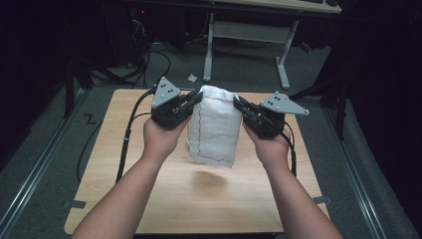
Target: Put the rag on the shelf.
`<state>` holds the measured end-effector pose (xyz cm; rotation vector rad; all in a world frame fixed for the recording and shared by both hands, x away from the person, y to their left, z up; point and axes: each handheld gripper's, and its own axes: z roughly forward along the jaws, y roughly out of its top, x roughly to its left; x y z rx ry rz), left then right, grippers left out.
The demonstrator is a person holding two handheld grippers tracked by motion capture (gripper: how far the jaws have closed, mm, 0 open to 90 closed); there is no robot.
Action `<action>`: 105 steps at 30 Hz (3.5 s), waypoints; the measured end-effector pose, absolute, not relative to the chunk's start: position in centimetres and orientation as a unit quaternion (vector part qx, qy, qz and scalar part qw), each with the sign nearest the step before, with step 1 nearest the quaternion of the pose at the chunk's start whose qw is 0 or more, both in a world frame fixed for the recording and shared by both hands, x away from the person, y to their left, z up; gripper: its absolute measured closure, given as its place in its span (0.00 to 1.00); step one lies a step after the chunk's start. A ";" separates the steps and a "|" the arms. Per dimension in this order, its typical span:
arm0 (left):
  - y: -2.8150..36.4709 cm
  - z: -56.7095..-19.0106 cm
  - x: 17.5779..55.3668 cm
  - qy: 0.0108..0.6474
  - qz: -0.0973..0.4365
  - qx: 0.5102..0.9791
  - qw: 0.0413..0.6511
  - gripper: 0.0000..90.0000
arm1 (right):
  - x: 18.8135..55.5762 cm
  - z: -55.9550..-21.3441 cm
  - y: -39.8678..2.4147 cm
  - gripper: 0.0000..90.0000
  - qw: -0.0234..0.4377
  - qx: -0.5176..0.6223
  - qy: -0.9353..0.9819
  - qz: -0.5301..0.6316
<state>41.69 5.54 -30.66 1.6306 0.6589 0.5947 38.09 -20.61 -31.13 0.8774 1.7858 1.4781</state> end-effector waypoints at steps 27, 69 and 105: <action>5.5 -29.2 47.2 0.307 0.290 0.694 0.584 0.93 | 45.5 -29.3 -20.5 0.96 0.299 0.365 0.661 0.584; 4.3 -36.9 56.4 0.402 0.199 0.729 0.518 0.91 | 54.5 -35.7 -20.0 0.95 0.268 0.424 0.714 0.488; 7.2 -36.3 51.9 0.420 0.243 0.716 0.502 0.63 | 51.0 -35.7 -20.9 0.61 0.282 0.414 0.718 0.484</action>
